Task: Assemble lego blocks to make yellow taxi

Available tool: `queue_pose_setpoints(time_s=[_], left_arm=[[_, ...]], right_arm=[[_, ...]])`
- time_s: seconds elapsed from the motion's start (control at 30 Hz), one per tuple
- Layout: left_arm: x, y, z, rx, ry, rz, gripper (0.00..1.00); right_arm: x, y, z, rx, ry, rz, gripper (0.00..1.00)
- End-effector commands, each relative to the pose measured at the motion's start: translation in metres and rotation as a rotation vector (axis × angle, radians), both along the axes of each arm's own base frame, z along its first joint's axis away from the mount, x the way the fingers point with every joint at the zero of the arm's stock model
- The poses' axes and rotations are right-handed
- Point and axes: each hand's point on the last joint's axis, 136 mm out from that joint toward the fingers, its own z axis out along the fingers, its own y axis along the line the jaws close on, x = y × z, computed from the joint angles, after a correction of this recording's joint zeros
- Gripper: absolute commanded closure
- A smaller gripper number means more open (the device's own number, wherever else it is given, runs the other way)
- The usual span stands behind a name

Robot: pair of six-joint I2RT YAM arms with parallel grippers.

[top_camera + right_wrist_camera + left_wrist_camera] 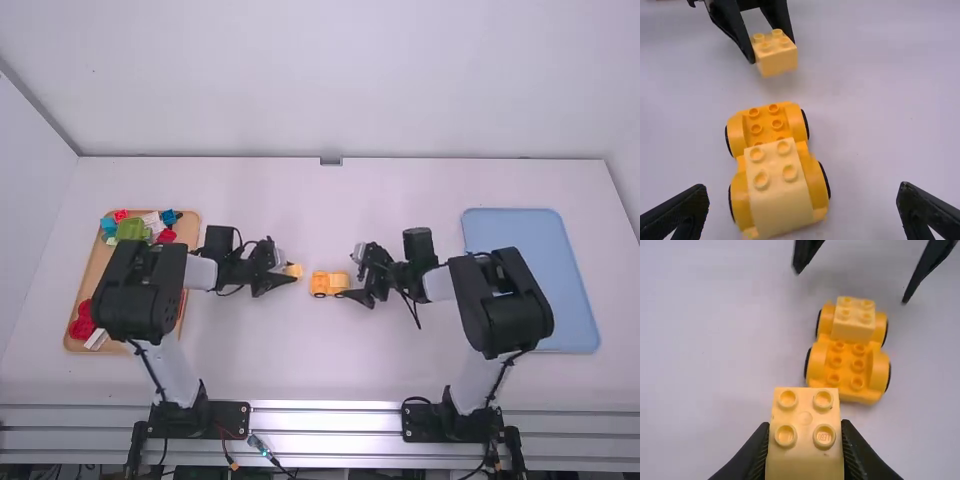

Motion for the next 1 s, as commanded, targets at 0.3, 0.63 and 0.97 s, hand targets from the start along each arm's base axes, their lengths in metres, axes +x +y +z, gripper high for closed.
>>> queue_pose_setpoints(time_s=[0.3, 0.63, 0.97], left_arm=[[-0.012, -0.033, 0.022, -0.030, -0.042, -0.102, 0.93], [-0.012, -0.054, 0.018, 0.034, -0.053, -0.126, 0.98], [-0.012, -0.057, 0.020, 0.034, -0.059, -0.133, 0.98]], right_arm=[[-0.001, 0.025, -0.012, -0.010, -0.052, 0.108, 0.01], [-0.005, 0.031, -0.030, 0.038, -0.002, 0.168, 0.01], [-0.006, 0.033, -0.029, 0.053, -0.001, 0.186, 0.05]])
